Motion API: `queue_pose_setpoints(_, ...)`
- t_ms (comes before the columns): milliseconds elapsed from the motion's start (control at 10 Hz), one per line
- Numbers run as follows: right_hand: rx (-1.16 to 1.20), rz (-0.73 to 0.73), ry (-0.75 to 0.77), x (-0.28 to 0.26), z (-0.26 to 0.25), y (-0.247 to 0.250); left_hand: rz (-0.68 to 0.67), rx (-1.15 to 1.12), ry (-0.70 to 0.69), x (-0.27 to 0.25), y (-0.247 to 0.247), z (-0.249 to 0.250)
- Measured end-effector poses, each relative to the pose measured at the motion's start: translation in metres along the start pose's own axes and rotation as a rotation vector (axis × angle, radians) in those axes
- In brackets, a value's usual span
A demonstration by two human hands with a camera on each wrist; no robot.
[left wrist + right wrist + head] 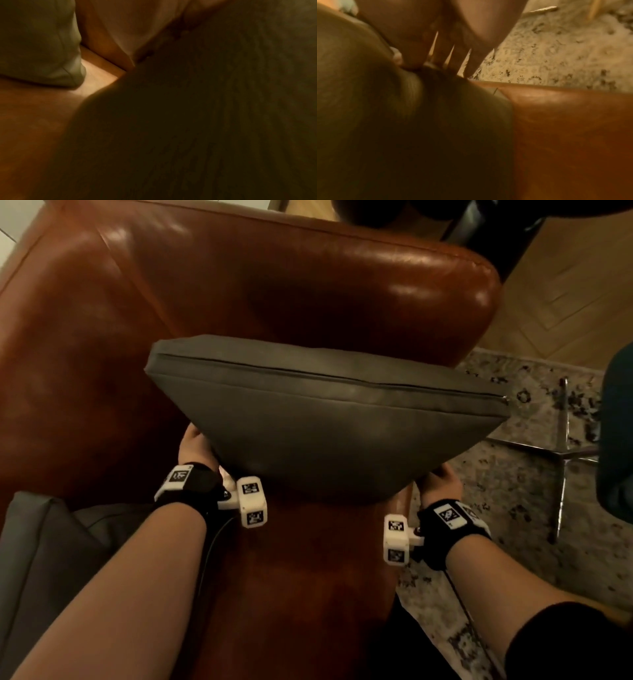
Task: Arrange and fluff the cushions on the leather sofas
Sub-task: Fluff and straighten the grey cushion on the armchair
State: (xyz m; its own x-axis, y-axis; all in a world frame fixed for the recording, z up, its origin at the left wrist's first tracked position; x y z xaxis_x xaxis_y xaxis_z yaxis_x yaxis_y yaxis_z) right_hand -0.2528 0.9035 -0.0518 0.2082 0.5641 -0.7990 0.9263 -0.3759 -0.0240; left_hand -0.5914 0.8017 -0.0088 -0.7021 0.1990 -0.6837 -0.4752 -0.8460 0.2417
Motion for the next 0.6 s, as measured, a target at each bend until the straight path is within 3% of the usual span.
queue_pose_setpoints(100,-0.092,0.079,0.022,0.016,-0.006,0.005,0.053,-0.066,-0.024,0.016,-0.001,0.01)
queue_pose_setpoints(200,-0.246,0.109,0.158,0.018,-0.012,0.012,0.097,-0.004,-0.095,0.021,0.002,0.011)
queue_pose_setpoints(300,-0.315,0.105,0.199,0.018,-0.008,0.013,0.121,-0.008,-0.094,0.015,-0.001,0.006)
queue_pose_setpoints(500,-0.117,-0.035,-0.015,0.028,0.012,0.016,0.06,0.404,0.032,0.035,0.005,-0.038)
queue_pose_setpoints(600,-0.088,0.05,-0.098,0.032,0.017,0.006,-0.035,0.469,0.09,0.027,-0.002,-0.046)
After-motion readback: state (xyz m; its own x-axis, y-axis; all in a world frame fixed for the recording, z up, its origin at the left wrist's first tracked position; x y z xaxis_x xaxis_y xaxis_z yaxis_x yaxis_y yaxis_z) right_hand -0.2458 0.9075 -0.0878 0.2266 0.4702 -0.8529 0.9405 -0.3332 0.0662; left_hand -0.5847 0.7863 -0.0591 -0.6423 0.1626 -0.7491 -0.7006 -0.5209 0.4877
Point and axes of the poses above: each hand's wrist, its own x-axis towards the middle knuckle, its own y-axis out of the back of the hand, z = x × y, the point moved 3 cm from there along x, towards the middle knuckle, and after that the axes turned 6 degrees about -x, right-handed, at the moved point
